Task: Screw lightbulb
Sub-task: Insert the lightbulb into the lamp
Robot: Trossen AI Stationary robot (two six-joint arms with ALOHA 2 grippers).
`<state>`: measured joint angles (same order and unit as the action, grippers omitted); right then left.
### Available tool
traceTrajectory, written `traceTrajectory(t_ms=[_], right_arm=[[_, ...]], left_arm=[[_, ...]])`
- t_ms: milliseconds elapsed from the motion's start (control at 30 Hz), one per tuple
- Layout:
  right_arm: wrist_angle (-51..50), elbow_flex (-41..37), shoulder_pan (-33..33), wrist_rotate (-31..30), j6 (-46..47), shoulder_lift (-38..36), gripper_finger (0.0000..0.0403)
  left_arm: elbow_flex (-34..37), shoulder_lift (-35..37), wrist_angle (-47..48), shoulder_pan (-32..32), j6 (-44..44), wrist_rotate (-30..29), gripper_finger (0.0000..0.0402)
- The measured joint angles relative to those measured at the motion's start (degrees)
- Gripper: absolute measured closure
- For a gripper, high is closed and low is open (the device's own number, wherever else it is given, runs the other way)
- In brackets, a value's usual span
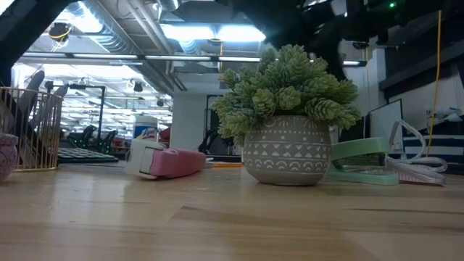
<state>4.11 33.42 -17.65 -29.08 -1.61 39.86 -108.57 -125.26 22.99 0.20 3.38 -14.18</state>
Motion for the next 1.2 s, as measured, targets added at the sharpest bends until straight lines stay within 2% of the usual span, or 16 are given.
traceTrajectory(t_ms=[133,233,400,633,800,967,1200], right_arm=[[0.32,-0.04,0.0,0.0,0.0,0.0,0.029],[0.32,-0.04,0.0,0.0,-0.01,0.0,0.029],[0.35,-0.04,0.0,0.0,0.0,0.0,0.029],[0.4,-0.04,-0.01,0.0,0.0,0.0,0.029],[0.4,-0.04,0.0,0.0,0.0,0.0,0.029],[0.42,-0.02,-0.01,0.0,0.0,0.0,0.029],[0.42,0.01,-0.01,0.02,0.0,0.0,0.029]], left_arm=[[0.0,0.8,6.01,3.28,-9.99,3.83,0.015],[0.05,0.73,8.16,4.81,-11.73,3.91,0.0152],[1.15,0.74,7.9,5.93,-8.91,3.91,0.0152],[1.18,0.68,6.92,5.55,3.45,3.81,0.0153],[1.18,0.67,1.94,4.7,0.79,3.72,0.0159],[1.18,0.67,-4.64,3.65,-2.71,3.74,0.0215],[1.18,1.37,-6.42,4.25,-3.7,3.72,0.0342]])
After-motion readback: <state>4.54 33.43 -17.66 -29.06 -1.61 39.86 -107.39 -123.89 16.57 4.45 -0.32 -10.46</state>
